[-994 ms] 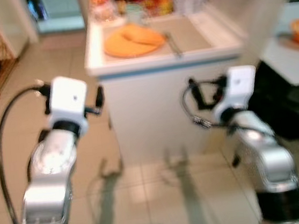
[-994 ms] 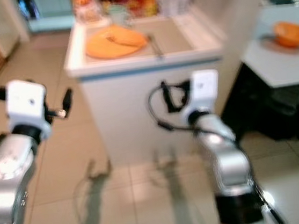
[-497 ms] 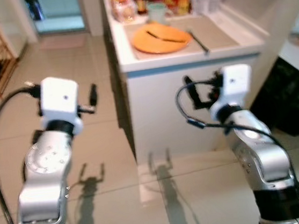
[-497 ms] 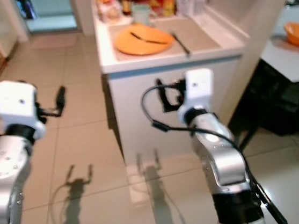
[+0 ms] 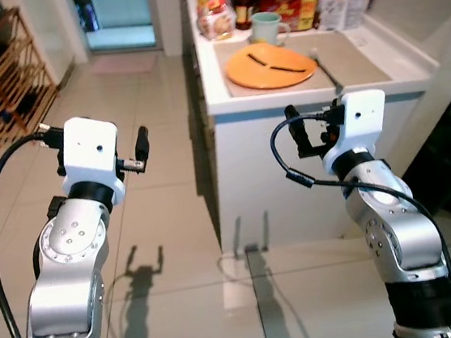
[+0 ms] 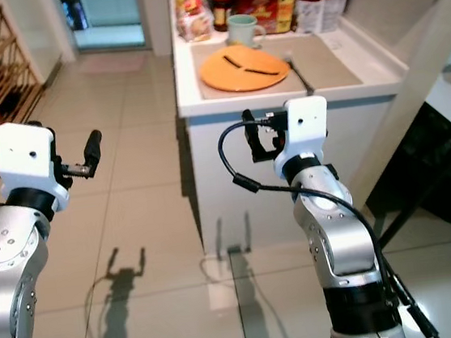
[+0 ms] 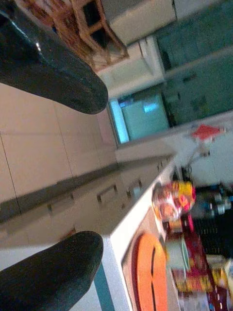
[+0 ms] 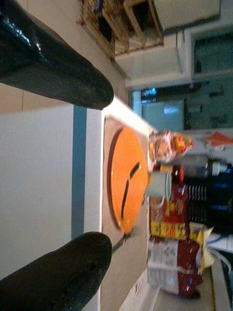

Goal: Setting the table

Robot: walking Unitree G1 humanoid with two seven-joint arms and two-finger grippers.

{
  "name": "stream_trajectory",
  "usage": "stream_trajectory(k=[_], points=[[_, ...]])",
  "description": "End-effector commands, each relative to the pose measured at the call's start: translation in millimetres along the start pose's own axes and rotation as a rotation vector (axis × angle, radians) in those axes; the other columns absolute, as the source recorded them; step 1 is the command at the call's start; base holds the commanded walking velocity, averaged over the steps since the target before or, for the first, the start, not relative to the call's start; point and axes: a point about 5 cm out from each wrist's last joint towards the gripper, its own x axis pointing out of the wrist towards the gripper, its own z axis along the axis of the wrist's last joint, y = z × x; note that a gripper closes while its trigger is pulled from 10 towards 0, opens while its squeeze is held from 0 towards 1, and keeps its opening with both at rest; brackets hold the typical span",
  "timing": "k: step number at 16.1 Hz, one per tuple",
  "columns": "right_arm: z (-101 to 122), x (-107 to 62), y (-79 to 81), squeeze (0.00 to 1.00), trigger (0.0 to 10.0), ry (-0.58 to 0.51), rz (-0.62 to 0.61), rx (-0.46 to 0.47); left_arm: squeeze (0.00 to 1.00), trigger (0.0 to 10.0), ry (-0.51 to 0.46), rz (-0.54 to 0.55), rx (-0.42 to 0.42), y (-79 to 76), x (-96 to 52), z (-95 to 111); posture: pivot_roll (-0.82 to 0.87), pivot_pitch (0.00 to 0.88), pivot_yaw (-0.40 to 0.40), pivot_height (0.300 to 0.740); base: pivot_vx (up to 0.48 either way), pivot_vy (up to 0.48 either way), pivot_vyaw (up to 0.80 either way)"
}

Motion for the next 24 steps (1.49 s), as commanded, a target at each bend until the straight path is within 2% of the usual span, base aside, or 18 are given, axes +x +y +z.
stream_trajectory(k=[1,20,24], points=[[1.3,1.8,-4.8,0.00,10.0,-0.006,-0.015,0.003,0.00,10.0,-0.024,-0.029,-0.004,-4.8,1.6,5.3,0.08,0.000,-0.027,0.740,0.405,0.000,0.00],[-3.0,3.0,-0.5,0.00,10.0,0.042,0.044,0.024,0.00,10.0,-0.017,-0.027,-0.005,-3.2,3.3,4.4,0.08,0.004,-0.024,0.740,0.408,0.000,0.00],[-4.0,3.3,-3.4,0.00,10.0,0.055,0.042,0.040,0.00,10.0,-0.018,-0.030,-0.005,-3.9,3.9,4.8,0.08,0.004,-0.021,0.740,0.409,0.000,-0.80]])
